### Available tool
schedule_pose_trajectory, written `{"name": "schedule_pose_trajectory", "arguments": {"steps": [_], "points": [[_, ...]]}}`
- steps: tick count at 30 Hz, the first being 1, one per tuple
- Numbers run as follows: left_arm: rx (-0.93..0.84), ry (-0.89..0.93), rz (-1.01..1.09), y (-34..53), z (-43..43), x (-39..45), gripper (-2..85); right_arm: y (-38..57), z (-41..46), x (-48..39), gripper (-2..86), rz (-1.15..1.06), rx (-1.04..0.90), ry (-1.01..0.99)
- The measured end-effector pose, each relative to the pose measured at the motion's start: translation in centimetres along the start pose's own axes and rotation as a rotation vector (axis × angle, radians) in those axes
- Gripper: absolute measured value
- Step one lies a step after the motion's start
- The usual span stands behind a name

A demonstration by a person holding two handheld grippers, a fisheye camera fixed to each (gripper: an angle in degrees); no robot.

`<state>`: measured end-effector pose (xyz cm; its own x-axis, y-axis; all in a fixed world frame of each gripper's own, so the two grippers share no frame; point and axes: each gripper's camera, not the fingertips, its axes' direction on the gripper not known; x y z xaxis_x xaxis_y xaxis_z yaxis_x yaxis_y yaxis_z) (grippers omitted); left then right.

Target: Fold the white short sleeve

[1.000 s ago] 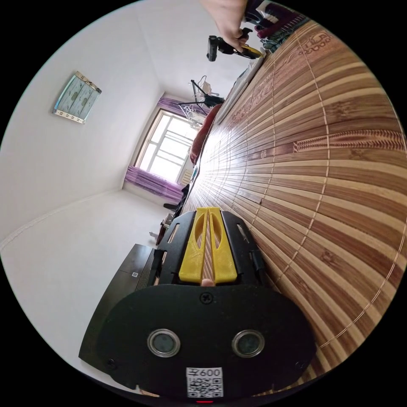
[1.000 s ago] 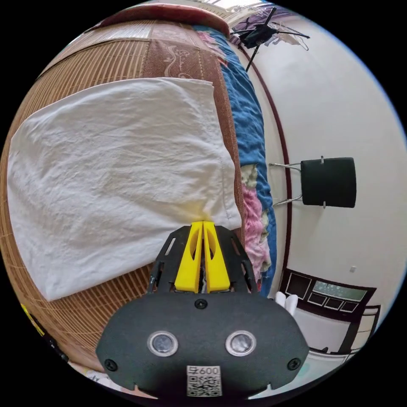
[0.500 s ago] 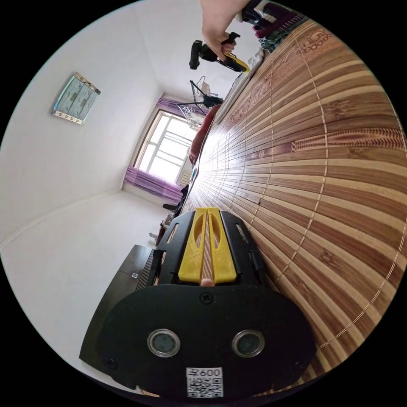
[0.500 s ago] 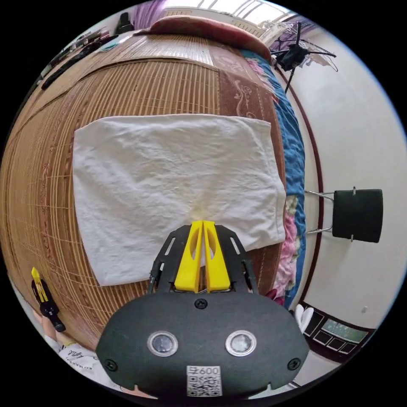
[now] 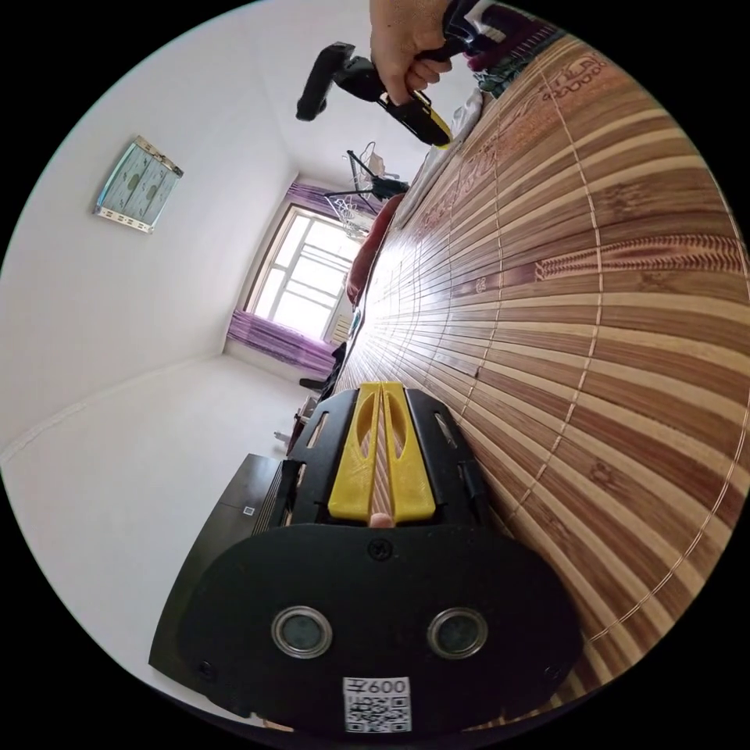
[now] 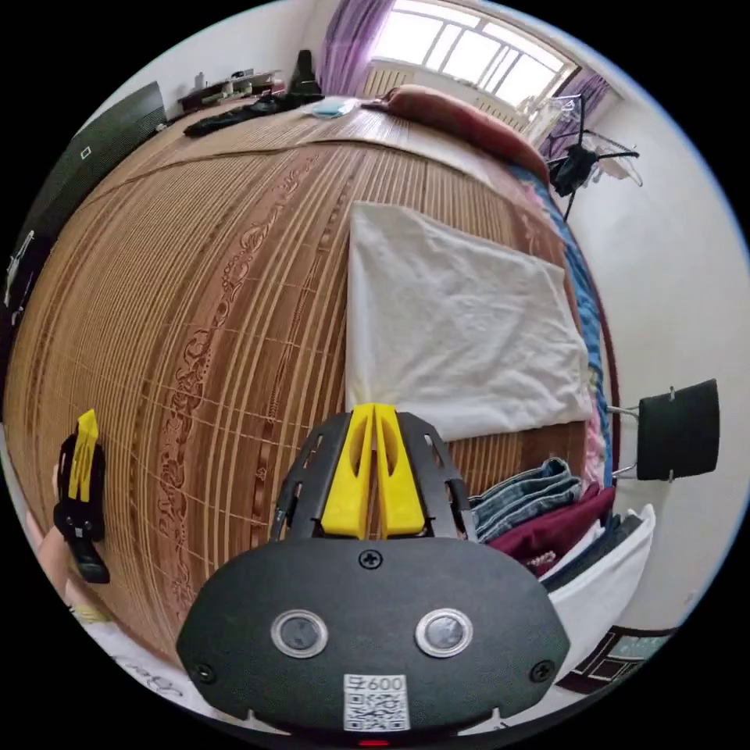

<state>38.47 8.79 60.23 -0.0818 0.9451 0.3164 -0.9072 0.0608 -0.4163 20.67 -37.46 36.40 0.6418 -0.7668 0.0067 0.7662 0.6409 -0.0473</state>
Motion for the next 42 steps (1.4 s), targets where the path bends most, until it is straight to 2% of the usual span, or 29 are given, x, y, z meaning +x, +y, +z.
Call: {"name": "schedule_pose_trajectory", "arguments": {"steps": [1,3,4,7,9,11,13,16,18,19,24,26,29,33,36,38,40,42], "points": [[0.009,-0.006,-0.010,0.5,-0.2,0.1,0.5,5.3,-6.5,-2.9,-0.8,0.045,0.271,-0.017],[0.086,-0.078,-0.121,2.7,-1.7,-0.6,0.6,14.8,-14.6,-7.7,-0.8,0.108,0.579,-0.090],[0.130,-0.085,-0.203,4.4,-3.1,-1.7,0.6,21.0,-18.8,-10.5,-0.8,0.166,0.667,-0.161],[0.156,-0.147,-0.408,10.5,-8.7,-5.4,0.6,35.8,-26.8,-16.8,-0.8,0.281,0.734,-0.243],[0.198,-0.185,-0.515,15.6,-13.8,-7.9,0.7,43.7,-30.9,-20.1,-0.7,0.308,0.793,-0.173],[0.292,-0.147,-0.699,23.7,-20.7,-10.9,0.7,49.4,-33.7,-22.2,-0.7,0.322,0.767,-0.115],[0.356,-0.084,-0.710,29.0,-25.0,-12.0,0.8,54.5,-35.1,-21.8,-0.6,0.564,0.684,-0.182],[0.431,-0.142,-0.543,35.3,-30.7,-10.2,0.8,59.7,-36.0,-23.1,-0.1,0.534,0.816,-0.220],[0.416,-0.087,-0.530,38.1,-31.9,-9.6,0.8,61.1,-35.8,-24.1,0.6,0.552,0.824,-0.184],[0.388,-0.004,-0.580,39.9,-31.8,-9.7,0.9,61.7,-35.5,-24.8,1.7,0.563,0.824,-0.186],[0.309,0.348,-0.991,48.7,-27.9,-10.1,1.5,63.9,-34.4,-28.0,6.9,0.639,0.760,-0.329],[0.240,0.389,-0.990,50.3,-26.7,-9.5,1.8,65.2,-34.0,-29.1,7.6,0.724,0.723,-0.389],[0.208,0.419,-0.967,53.0,-24.8,-8.0,2.5,67.1,-34.5,-30.9,8.3,0.684,0.696,-0.406],[0.069,0.545,-1.008,55.7,-20.0,-5.7,3.1,67.9,-35.7,-30.3,8.2,0.466,0.644,-0.126],[-0.093,0.602,-1.274,60.4,-16.6,-3.9,1.4,67.0,-35.7,-25.0,6.4,0.389,0.579,0.076],[-0.093,0.584,-1.407,62.9,-16.5,-3.1,0.9,66.1,-35.5,-19.7,4.8,0.488,0.528,0.221],[-0.046,0.567,-1.440,64.0,-16.9,-2.3,0.6,65.5,-35.2,-11.2,3.2,0.605,0.489,0.287],[-0.012,0.554,-1.319,62.7,-17.5,-0.7,0.4,65.0,-34.4,-4.5,3.2,0.683,0.418,0.301]]}}
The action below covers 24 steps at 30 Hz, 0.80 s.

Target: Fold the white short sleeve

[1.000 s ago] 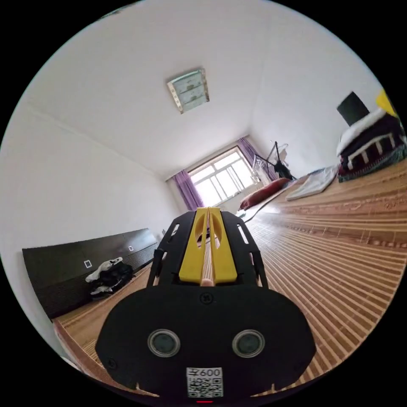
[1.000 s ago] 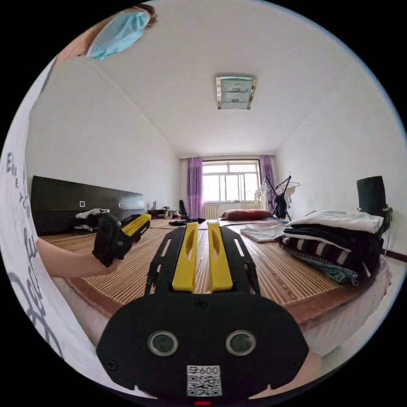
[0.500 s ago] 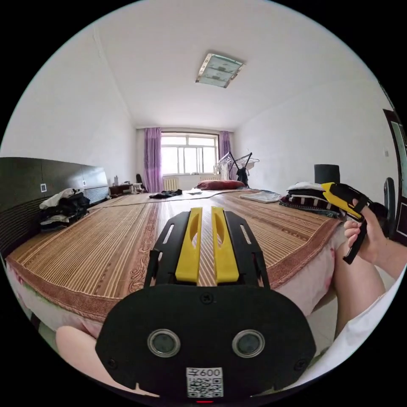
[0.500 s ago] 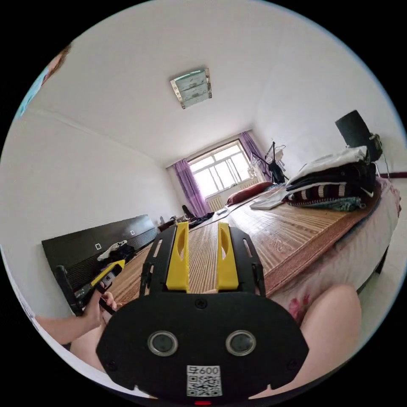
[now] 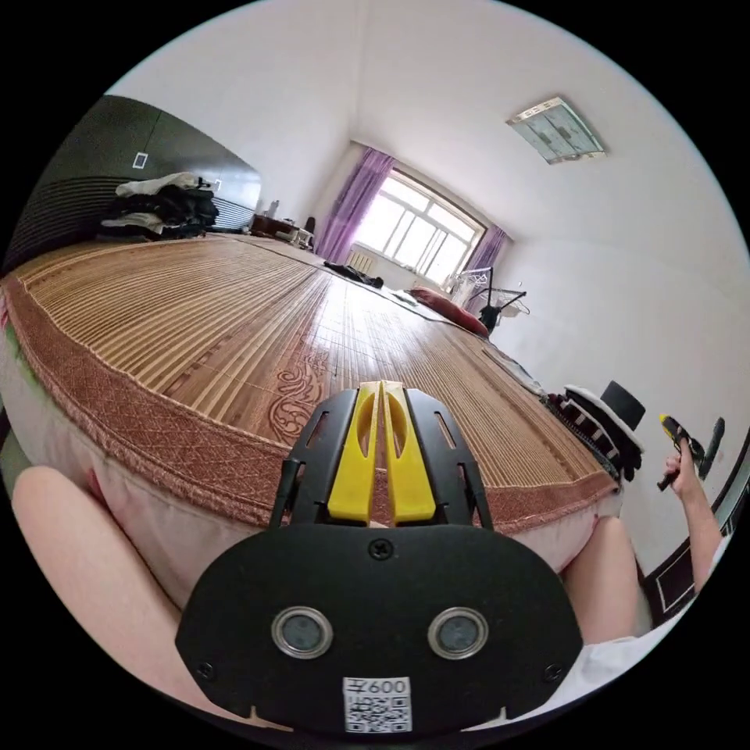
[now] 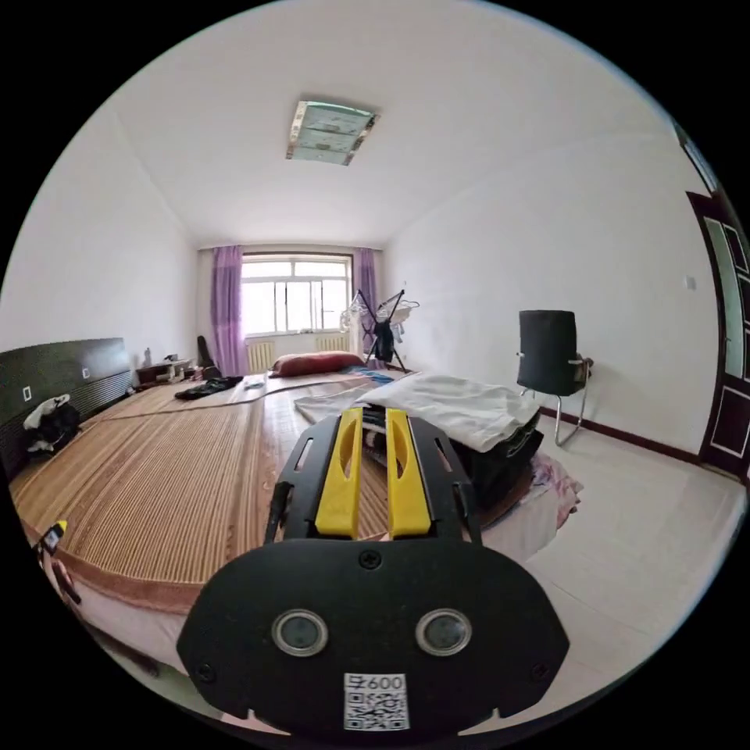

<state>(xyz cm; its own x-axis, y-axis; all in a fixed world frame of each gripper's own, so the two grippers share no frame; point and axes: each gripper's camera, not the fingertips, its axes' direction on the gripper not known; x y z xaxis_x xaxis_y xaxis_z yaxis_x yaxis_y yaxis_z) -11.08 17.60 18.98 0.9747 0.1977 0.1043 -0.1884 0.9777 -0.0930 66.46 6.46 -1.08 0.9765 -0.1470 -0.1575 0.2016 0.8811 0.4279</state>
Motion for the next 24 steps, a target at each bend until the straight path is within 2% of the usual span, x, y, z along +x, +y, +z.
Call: {"name": "schedule_pose_trajectory", "arguments": {"steps": [3,4,5,7,8,10,14,18,19,24], "points": [[-0.091,-0.103,0.165,1.4,1.8,2.8,0.3,-4.5,6.5,4.6,4.6,-0.029,-0.213,0.096],[-0.135,-0.214,0.258,2.2,2.9,4.4,0.3,-5.4,8.9,5.4,4.6,-0.052,-0.301,0.075],[-0.140,-0.324,0.353,3.3,3.8,6.0,0.4,-5.7,10.1,5.7,4.5,-0.066,-0.356,0.064],[-0.084,-0.424,0.442,5.2,4.1,8.0,0.4,-5.9,14.0,5.8,3.3,-0.144,-0.559,0.042],[-0.060,-0.429,0.500,6.4,4.2,8.8,0.5,-5.8,14.7,5.8,2.5,-0.165,-0.592,0.039],[-0.015,-0.390,0.552,7.9,3.7,9.4,0.7,-5.5,15.6,5.7,0.3,-0.225,-0.615,0.036],[-0.010,-0.356,0.555,9.3,3.5,9.4,0.9,-6.5,15.5,6.5,0.4,-0.184,-0.611,0.045],[-0.005,-0.351,0.556,10.6,3.4,9.6,1.0,-7.4,14.7,9.3,3.4,0.022,-0.580,-0.115],[-0.003,-0.354,0.556,10.8,3.4,9.7,1.0,-6.8,15.4,9.4,2.3,0.018,-0.632,-0.088],[0.001,-0.363,0.561,12.2,3.2,10.0,1.1,-7.1,14.3,8.3,-0.3,-0.068,-0.582,-0.004]]}}
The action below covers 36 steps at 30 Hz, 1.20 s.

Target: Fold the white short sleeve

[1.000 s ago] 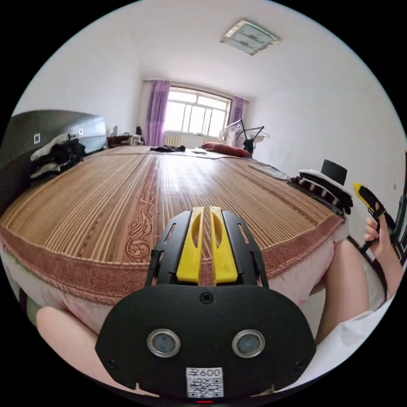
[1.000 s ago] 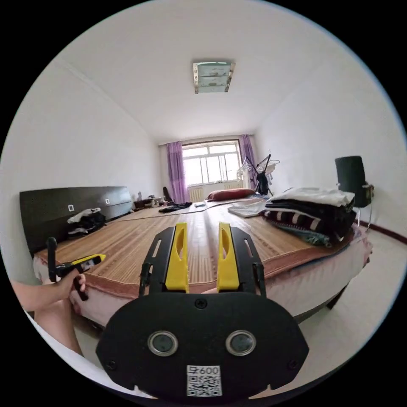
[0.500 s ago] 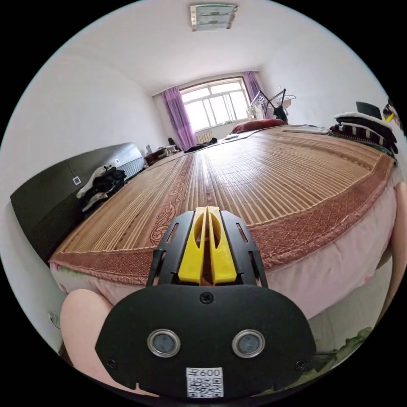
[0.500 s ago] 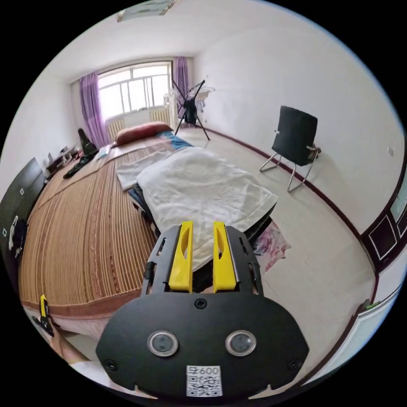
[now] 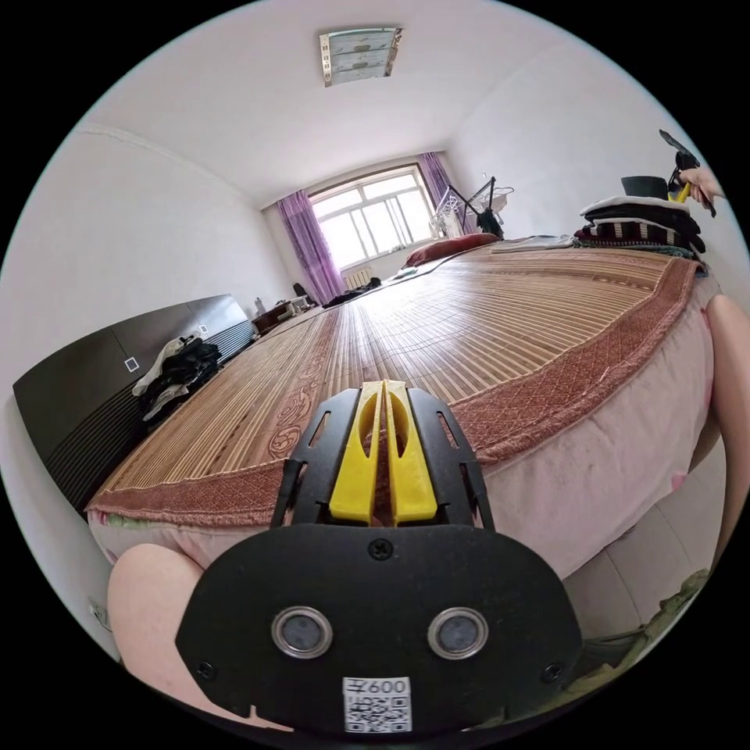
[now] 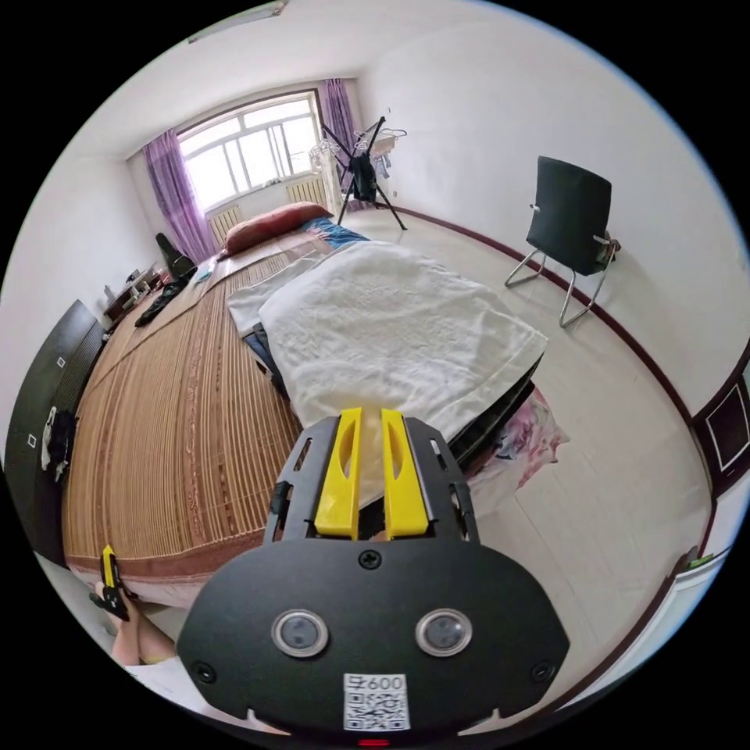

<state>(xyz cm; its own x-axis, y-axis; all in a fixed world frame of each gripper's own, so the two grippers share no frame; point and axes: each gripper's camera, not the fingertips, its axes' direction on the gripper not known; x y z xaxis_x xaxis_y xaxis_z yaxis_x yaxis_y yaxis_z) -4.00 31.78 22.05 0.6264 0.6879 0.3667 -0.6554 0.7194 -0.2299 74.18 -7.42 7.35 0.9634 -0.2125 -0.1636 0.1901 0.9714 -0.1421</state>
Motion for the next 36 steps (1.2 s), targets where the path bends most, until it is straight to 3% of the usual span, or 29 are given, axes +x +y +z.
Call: {"name": "schedule_pose_trajectory", "arguments": {"steps": [6,8,10,12,17,24,29,32,33,36], "points": [[0.018,-0.028,0.004,1.2,-0.9,0.8,1.1,-1.2,-5.7,1.8,-0.7,0.073,0.148,-0.244],[0.019,-0.030,0.003,1.4,-1.1,0.8,1.1,-1.7,-7.5,1.8,-0.6,0.034,0.173,-0.188],[0.019,-0.029,0.003,1.7,-1.3,0.8,1.1,-2.3,-7.0,0.8,-0.1,-0.038,0.018,0.023],[0.021,-0.026,0.003,1.9,-1.5,0.7,1.1,-1.9,-5.6,0.4,0.7,-0.093,-0.074,0.083],[0.032,0.008,0.009,2.7,-2.3,0.0,1.0,1.0,-3.7,0.2,7.1,-0.165,-0.052,0.029],[0.029,-0.002,0.017,3.4,-3.2,-0.9,0.9,3.0,-7.1,1.2,-0.4,-0.209,0.037,-0.039],[0.028,-0.014,0.019,3.7,-3.8,-1.8,0.9,4.0,-13.2,3.0,-0.8,-0.105,0.237,-0.202],[0.023,-0.020,0.021,3.9,-4.2,-2.5,0.9,3.5,-17.4,2.0,-0.8,-0.017,0.344,-0.440],[0.022,-0.022,0.021,3.9,-4.3,-2.7,0.9,3.2,-19.3,-0.3,-0.8,-0.055,0.372,-0.454],[0.021,-0.034,0.021,4.1,-4.8,-3.6,1.0,3.8,-25.3,-11.4,-0.8,-0.489,0.416,-0.187]]}}
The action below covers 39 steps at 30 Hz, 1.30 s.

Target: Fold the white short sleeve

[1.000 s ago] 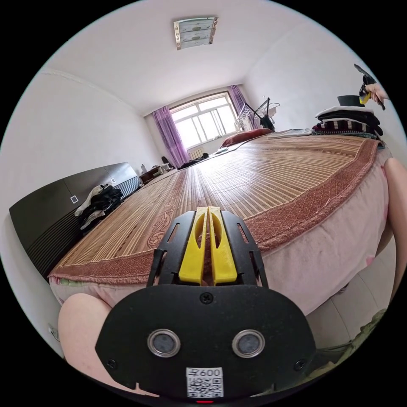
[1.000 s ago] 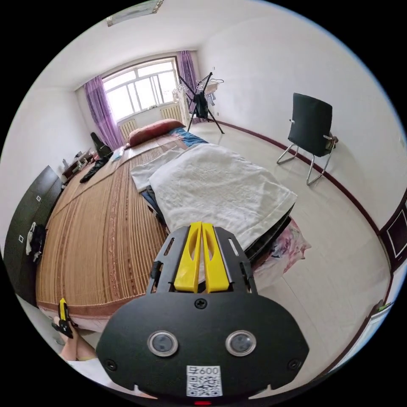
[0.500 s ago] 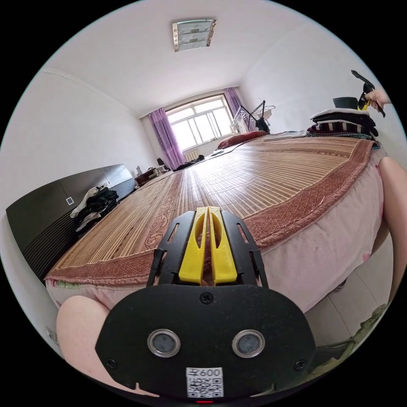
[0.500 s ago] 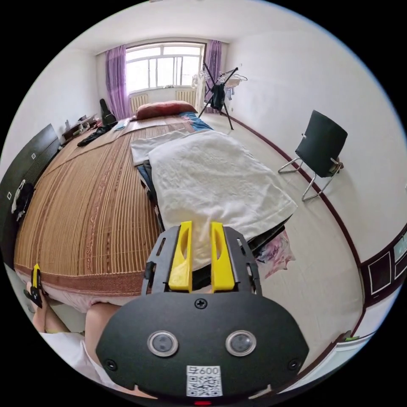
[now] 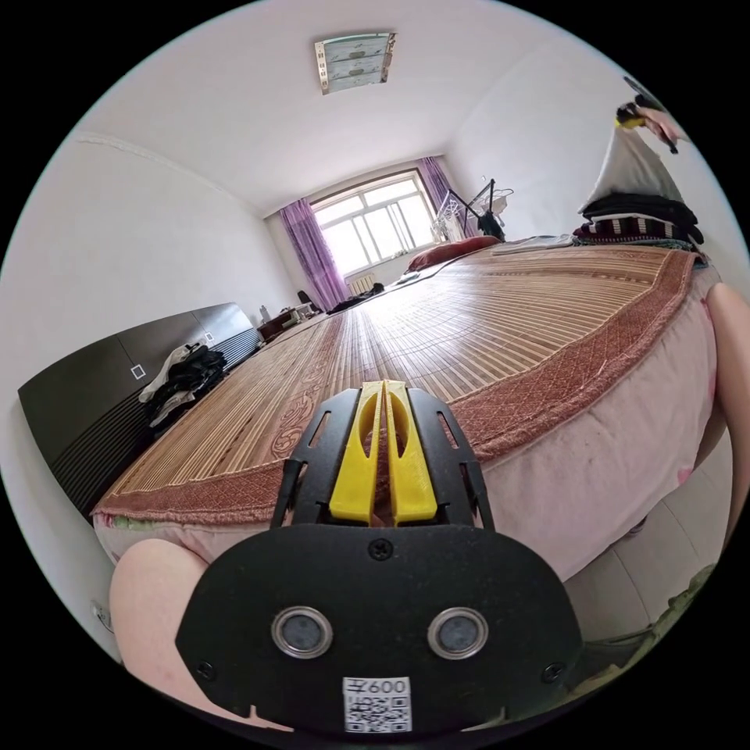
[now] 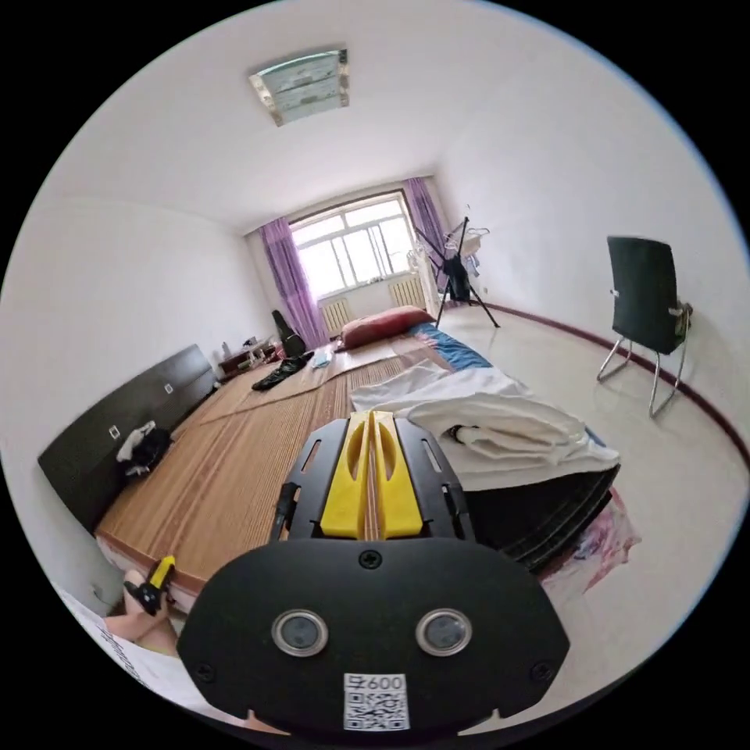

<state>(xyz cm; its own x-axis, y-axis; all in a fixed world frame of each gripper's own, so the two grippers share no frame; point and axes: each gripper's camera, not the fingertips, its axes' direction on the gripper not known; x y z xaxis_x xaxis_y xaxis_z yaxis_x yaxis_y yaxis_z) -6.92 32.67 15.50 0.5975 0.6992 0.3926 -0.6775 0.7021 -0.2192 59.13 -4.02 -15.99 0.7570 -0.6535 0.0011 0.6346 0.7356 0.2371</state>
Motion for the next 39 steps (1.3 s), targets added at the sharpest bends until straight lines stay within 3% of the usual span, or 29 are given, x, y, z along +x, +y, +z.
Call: {"name": "schedule_pose_trajectory", "arguments": {"steps": [2,3,6,10,13,15,17,20,22,26,31,35,39], "points": [[0.003,-0.004,0.000,0.1,-0.3,-0.6,1.0,-2.7,-2.2,-4.7,-0.8,-0.136,0.052,-0.012],[0.003,-0.005,0.000,0.2,-0.4,-0.8,1.0,-4.4,-4.1,-6.0,-0.8,-0.135,0.125,-0.129],[0.004,0.008,-0.001,0.3,-0.8,-2.0,1.3,-8.2,-8.4,-7.0,-0.8,0.011,0.324,-0.302],[-0.003,0.061,-0.011,0.4,-1.3,-4.3,2.3,-12.4,-10.8,-11.5,-0.8,-0.016,0.352,-0.320],[-0.005,0.203,-0.155,-1.1,-3.2,-8.8,4.9,-13.5,-11.4,-16.9,-0.8,-0.102,0.343,-0.342],[0.092,0.338,-0.319,-2.9,-6.4,-13.4,14.1,-13.8,-11.9,-20.2,-0.8,-0.141,0.371,-0.403],[0.283,0.389,-0.400,-5.4,-11.2,-18.5,16.4,-14.3,-12.3,-23.2,-0.8,-0.156,0.406,-0.458],[0.391,0.259,-0.322,-9.9,-14.7,-23.2,18.6,-15.3,-13.6,-27.4,-0.8,-0.205,0.448,-0.609],[0.406,0.279,-0.240,-13.3,-15.4,-25.8,19.6,-15.4,-15.2,-30.8,-0.8,-0.316,0.474,-0.613],[0.172,0.419,0.074,-19.1,-11.0,-24.1,20.6,-15.0,-16.7,-34.0,-0.8,-0.423,0.490,-0.515],[0.210,0.426,-0.011,-19.6,-8.9,-21.3,14.8,-14.3,-16.4,-34.4,-0.8,-0.419,0.475,-0.579],[0.219,0.186,-0.017,-22.9,-8.2,-21.6,4.5,-13.9,-15.2,-34.5,-0.8,-0.424,0.461,-0.561],[0.190,0.148,-0.026,-28.8,-7.4,-25.4,3.3,-13.8,-12.8,-33.7,-0.8,-0.366,0.477,-0.609]]}}
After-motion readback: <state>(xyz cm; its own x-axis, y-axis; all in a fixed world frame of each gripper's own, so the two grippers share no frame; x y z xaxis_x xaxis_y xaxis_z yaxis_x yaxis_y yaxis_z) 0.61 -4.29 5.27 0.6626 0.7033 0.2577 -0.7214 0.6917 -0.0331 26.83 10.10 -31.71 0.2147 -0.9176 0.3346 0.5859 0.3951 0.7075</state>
